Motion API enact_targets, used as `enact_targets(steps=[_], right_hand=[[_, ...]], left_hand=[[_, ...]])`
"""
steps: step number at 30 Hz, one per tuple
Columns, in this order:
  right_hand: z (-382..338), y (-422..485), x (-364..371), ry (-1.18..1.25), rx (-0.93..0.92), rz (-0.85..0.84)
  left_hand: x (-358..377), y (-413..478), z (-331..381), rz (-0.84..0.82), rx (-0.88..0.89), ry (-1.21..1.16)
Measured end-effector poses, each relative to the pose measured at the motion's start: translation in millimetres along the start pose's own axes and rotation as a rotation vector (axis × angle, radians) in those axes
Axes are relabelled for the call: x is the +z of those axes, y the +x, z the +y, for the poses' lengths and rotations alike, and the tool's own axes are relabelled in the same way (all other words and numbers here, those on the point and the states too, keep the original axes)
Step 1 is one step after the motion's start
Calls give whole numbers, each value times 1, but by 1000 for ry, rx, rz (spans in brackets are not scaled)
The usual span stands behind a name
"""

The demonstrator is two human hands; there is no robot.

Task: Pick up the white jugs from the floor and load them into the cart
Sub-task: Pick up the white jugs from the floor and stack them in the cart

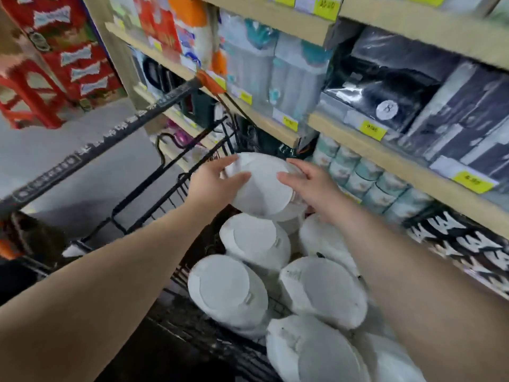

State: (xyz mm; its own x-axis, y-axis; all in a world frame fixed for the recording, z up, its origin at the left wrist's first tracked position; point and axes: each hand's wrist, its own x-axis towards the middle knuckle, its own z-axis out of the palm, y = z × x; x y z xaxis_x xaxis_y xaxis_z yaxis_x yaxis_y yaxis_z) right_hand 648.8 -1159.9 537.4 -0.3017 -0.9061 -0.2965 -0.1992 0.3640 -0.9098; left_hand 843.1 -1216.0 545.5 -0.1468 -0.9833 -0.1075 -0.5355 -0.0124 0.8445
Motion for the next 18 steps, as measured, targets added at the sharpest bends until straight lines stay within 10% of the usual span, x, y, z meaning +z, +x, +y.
enact_targets(steps=[18], right_hand=[[-44, 82, 45, 33, 438, 321]], left_hand=[[6, 94, -37, -276, 354, 184]])
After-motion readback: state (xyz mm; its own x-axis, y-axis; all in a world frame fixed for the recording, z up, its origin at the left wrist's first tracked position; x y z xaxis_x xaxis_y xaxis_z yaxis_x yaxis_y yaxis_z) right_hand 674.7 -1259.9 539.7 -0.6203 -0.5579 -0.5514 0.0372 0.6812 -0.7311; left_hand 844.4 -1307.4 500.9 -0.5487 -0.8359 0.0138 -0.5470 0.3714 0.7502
